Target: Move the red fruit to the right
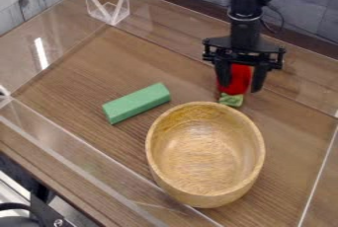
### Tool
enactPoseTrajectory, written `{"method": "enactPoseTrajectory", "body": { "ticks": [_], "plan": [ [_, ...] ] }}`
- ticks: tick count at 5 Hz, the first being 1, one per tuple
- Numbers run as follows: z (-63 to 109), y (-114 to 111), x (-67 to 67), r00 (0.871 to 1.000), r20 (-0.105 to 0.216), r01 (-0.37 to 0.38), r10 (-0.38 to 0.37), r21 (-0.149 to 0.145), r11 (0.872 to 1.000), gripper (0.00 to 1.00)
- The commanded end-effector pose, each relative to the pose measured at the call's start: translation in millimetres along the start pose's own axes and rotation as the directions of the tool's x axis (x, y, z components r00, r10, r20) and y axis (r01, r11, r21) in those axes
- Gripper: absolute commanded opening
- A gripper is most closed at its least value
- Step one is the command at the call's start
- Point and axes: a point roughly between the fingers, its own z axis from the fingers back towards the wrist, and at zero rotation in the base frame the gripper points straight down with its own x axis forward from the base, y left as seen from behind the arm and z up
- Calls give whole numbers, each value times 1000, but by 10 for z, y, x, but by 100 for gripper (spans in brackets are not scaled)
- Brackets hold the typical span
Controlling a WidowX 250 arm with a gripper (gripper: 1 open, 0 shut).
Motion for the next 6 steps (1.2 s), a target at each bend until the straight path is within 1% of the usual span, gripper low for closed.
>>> {"method": "enactPoseTrajectory", "body": {
  "ticks": [1, 4, 6],
  "plan": [
    [260, -49, 154, 996, 85, 3, -1, -28, 1000, 0],
    [172, -163, 181, 998, 69, 15, -13, -30, 999, 0],
    [380, -182, 275, 995, 98, 25, -19, -58, 998, 0]
  ]
}}
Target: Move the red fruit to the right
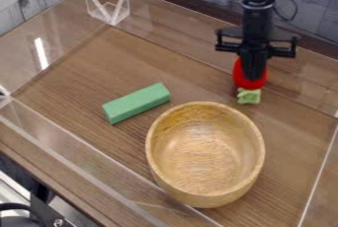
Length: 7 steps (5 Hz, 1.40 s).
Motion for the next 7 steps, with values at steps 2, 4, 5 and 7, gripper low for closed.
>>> {"method": "enactPoseTrajectory", "body": {
  "ticks": [2, 4, 5, 7],
  "plan": [
    [524, -28, 190, 993, 114, 18, -11, -66, 998, 0],
    [568, 1, 187, 992, 125, 15, -5, -77, 997, 0],
    [528, -3, 175, 993, 121, 17, -8, -74, 997, 0],
    [459, 0, 140, 994, 113, 19, -11, -67, 998, 0]
  ]
}}
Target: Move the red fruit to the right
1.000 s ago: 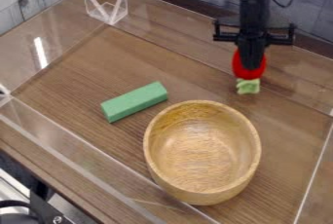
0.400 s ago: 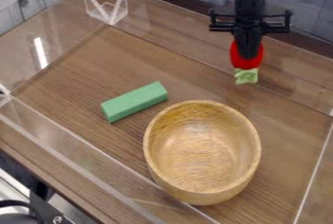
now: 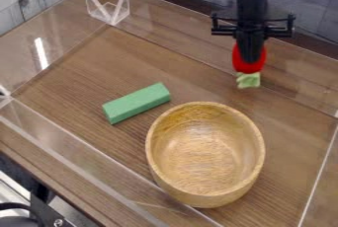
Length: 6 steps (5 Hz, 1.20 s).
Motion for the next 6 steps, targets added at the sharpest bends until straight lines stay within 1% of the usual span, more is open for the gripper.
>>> {"method": "enactPoseTrajectory", "body": {
  "ticks": [1, 6],
  "plan": [
    [263, -74, 74, 996, 82, 20, -19, -20, 1000, 0],
    [185, -71, 65, 997, 72, 15, -14, -14, 1000, 0]
  ]
}}
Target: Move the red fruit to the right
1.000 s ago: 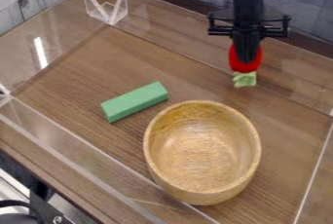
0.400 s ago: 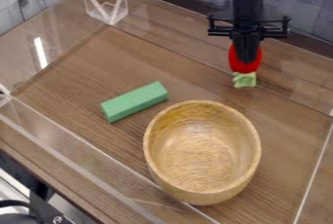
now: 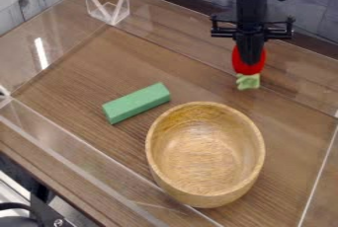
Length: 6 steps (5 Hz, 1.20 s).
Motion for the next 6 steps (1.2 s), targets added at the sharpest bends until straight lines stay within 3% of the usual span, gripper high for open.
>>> {"method": "enactPoseTrajectory", "body": {
  "ticks": [1, 5, 6],
  "plan": [
    [200, -68, 67, 998, 63, 13, -12, -15, 1000, 0],
    [187, -60, 70, 998, 60, 6, -6, -16, 1000, 0],
    [313, -204, -24, 997, 63, 54, -51, -45, 998, 0]
  ]
}}
